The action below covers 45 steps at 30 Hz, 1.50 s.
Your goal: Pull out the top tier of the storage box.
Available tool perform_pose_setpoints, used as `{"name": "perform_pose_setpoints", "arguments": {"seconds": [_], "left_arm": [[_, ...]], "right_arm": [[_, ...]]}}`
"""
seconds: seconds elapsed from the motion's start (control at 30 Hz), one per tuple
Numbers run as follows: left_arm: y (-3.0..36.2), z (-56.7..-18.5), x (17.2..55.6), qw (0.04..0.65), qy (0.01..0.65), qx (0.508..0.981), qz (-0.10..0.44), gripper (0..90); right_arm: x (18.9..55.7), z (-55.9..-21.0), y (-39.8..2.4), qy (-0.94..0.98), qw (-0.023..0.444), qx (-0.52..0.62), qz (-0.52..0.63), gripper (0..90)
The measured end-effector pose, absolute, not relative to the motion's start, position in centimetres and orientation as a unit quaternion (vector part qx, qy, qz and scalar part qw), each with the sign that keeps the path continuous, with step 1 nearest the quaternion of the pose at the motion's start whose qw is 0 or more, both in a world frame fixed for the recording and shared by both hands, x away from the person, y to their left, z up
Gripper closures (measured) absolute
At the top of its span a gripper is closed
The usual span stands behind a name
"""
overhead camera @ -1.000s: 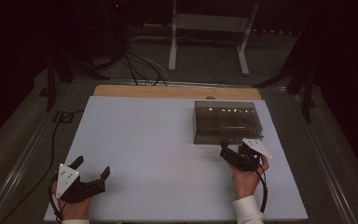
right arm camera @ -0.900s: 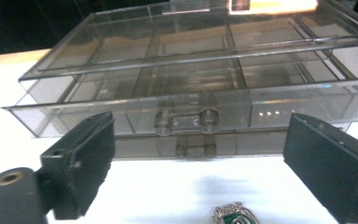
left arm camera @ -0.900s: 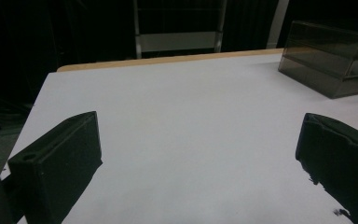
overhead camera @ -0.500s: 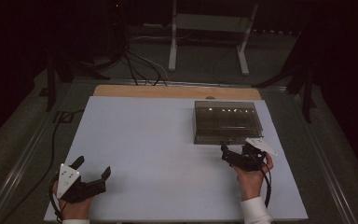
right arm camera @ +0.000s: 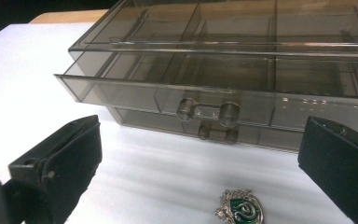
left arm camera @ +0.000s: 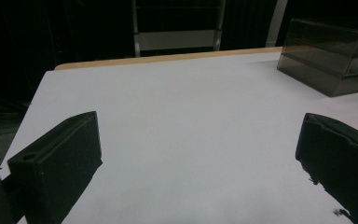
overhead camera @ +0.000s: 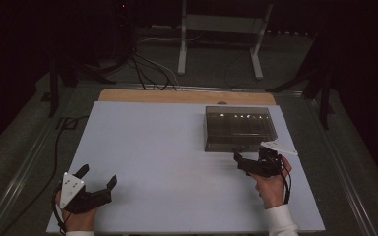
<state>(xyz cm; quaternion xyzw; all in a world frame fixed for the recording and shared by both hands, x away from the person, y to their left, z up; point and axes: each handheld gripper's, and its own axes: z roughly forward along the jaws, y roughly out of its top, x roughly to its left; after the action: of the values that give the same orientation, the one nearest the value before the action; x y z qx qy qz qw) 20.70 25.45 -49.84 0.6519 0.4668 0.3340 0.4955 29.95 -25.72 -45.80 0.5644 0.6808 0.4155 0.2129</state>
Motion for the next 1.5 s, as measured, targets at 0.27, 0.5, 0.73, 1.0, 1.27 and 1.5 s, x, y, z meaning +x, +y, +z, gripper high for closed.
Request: {"name": "perform_pose_setpoints", "arguments": {"seconds": [0.27, 0.5, 0.73, 1.0, 1.27, 1.5], "left_arm": [[25.5, -49.9, 20.7, 0.496, 0.467, 0.652, 0.333, 1.1], [25.4, -49.9, 20.7, 0.496, 0.467, 0.652, 0.333, 1.1], [25.4, -49.9, 20.8, 0.496, 0.467, 0.652, 0.332, 1.1], [25.4, -49.9, 20.8, 0.496, 0.467, 0.652, 0.332, 1.1], [25.4, -49.9, 20.8, 0.496, 0.467, 0.652, 0.332, 1.1], [25.4, -49.9, 20.8, 0.496, 0.467, 0.652, 0.332, 1.1]], "right_arm": [[30.5, -45.0, -25.6, 0.7, 0.205, 0.549, 0.407, 0.0], [31.5, -43.8, -25.6, 0.735, 0.19, 0.523, 0.387, 0.0], [32.5, -43.1, -26.1, 0.752, 0.19, 0.508, 0.375, 0.0], [33.9, -42.8, -26.5, 0.774, 0.179, 0.488, 0.361, 0.0], [34.5, -42.6, -26.3, 0.795, 0.161, 0.465, 0.355, 1.7], [35.4, -42.4, -26.1, 0.822, 0.143, 0.437, 0.336, 13.0]]}}
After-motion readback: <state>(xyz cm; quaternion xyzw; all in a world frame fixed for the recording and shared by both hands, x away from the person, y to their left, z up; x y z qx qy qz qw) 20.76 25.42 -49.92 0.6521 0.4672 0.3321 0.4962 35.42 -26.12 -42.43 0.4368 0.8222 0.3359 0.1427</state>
